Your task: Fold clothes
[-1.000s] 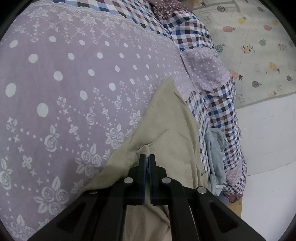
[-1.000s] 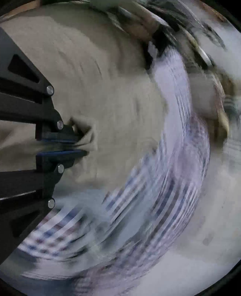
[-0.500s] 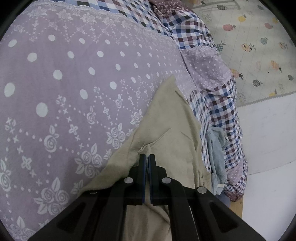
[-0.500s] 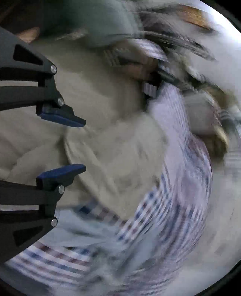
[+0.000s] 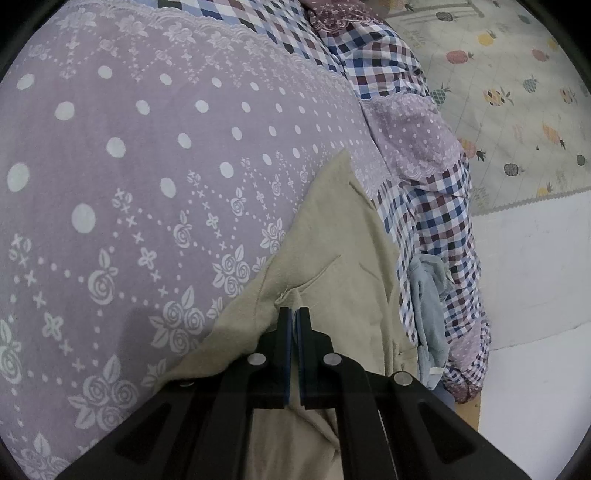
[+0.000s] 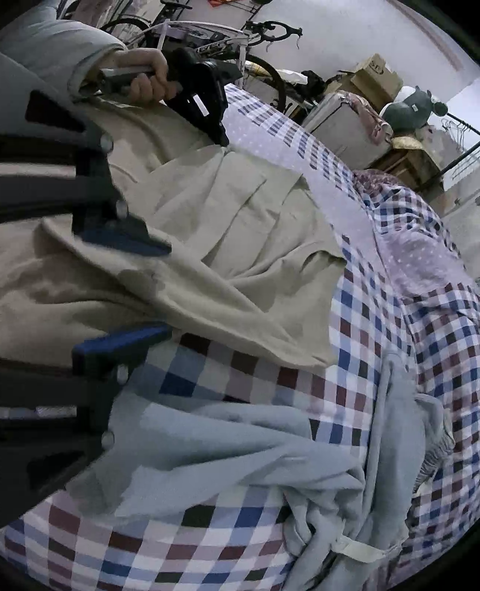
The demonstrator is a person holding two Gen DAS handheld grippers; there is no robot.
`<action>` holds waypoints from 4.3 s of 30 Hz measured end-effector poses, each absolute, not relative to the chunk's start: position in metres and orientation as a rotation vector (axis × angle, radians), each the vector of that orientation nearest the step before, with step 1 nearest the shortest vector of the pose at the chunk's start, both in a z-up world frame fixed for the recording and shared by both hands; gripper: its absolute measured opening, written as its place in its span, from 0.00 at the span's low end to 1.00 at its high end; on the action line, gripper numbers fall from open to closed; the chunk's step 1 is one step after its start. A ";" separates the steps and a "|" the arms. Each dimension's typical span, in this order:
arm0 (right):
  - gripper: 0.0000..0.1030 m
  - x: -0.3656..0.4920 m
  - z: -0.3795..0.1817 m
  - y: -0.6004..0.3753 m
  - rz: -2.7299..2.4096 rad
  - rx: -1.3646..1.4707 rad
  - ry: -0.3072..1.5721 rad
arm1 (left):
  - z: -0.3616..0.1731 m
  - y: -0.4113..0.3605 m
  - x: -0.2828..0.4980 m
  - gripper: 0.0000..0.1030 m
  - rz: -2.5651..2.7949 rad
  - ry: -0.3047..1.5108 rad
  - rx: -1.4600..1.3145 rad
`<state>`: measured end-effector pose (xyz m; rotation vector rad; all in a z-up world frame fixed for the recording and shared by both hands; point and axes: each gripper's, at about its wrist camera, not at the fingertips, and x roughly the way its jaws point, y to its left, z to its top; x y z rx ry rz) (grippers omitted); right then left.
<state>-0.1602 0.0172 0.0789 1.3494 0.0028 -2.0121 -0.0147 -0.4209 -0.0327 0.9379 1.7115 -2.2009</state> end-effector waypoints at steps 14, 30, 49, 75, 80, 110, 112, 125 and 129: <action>0.03 -0.238 0.155 0.074 -2.359 1.356 0.301 | -0.028 -0.426 -0.009 0.01 -2.207 1.774 0.877; 0.34 -0.260 0.147 0.120 -2.499 1.480 0.420 | -0.024 -0.423 -0.011 0.01 -2.226 1.733 0.866; 0.50 -0.087 0.099 0.143 -2.418 1.277 0.196 | -0.023 -0.419 -0.011 0.01 -2.239 1.719 0.879; 0.35 -0.112 0.111 0.180 -2.397 1.413 0.103 | 0.032 -0.459 -0.013 0.71 -2.491 1.468 0.897; 0.41 -0.131 0.132 0.165 -2.387 1.287 0.118 | 0.054 -0.469 -0.085 0.71 -2.667 1.107 1.141; 0.49 -0.294 0.027 0.221 -2.173 1.280 -0.703 | 0.006 -0.479 -0.211 0.04 -2.701 0.865 1.221; 0.49 -0.297 0.019 0.222 -2.158 1.264 -0.763 | 0.006 -0.480 -0.209 0.04 -2.708 0.867 1.205; 0.04 -0.285 0.127 0.153 -2.333 0.969 -0.334 | 0.021 -0.490 -0.195 0.04 -2.764 0.881 1.003; 0.04 -0.311 0.118 0.133 -2.467 1.144 -0.069 | 0.009 -0.491 -0.200 0.04 -2.717 0.835 1.065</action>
